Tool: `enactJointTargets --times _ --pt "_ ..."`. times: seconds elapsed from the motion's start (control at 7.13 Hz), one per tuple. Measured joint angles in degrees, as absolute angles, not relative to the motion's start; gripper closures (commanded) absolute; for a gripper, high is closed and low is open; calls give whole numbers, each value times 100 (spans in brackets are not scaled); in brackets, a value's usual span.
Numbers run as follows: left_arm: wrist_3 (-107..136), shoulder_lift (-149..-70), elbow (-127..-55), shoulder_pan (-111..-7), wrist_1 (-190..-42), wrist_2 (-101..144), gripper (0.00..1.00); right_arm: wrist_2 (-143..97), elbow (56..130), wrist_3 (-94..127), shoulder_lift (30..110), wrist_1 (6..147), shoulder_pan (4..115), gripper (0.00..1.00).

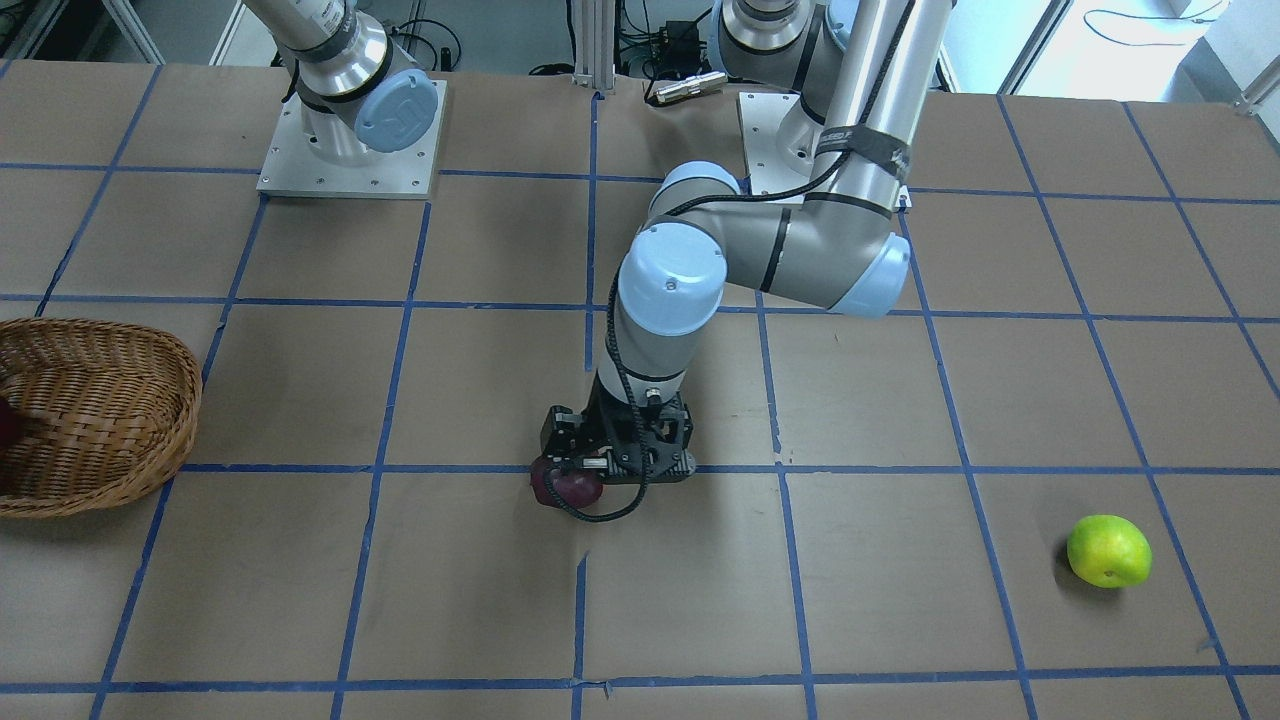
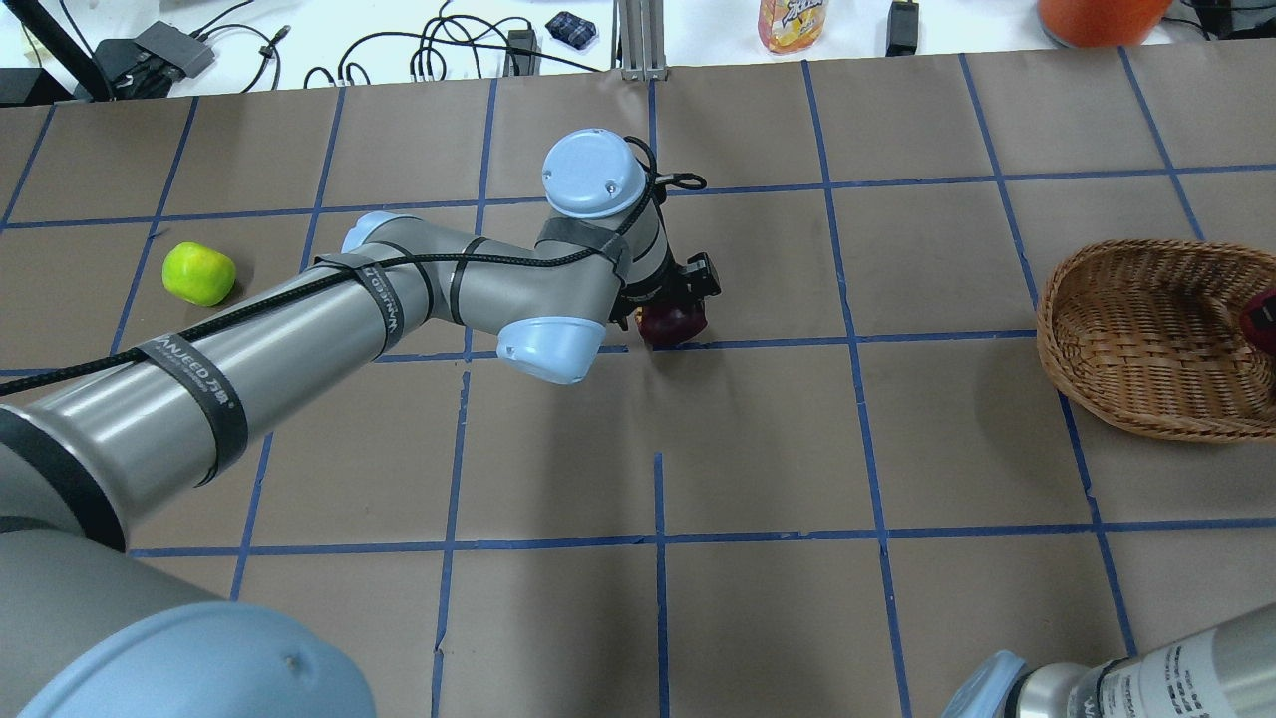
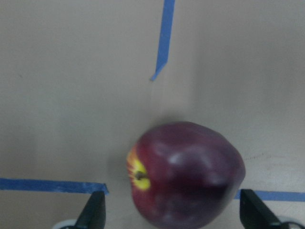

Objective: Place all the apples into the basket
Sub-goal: 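Grasp the green apple with the left gripper while the right returns toward center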

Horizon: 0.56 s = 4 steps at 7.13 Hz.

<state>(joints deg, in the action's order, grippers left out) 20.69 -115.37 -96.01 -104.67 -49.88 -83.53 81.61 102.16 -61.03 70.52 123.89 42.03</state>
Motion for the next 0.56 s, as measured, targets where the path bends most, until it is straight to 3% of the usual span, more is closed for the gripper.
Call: enactJointTargets --times 0.28,0.56 --pt "598 -10873 -9429 -9412 -6218 -8376 0 8200 10220 -5981 7476 11702 4478 0" --pt "-862 -10591 -9337 -8233 -6769 -8377 0 8298 10215 -5107 8027 11053 5481 0"
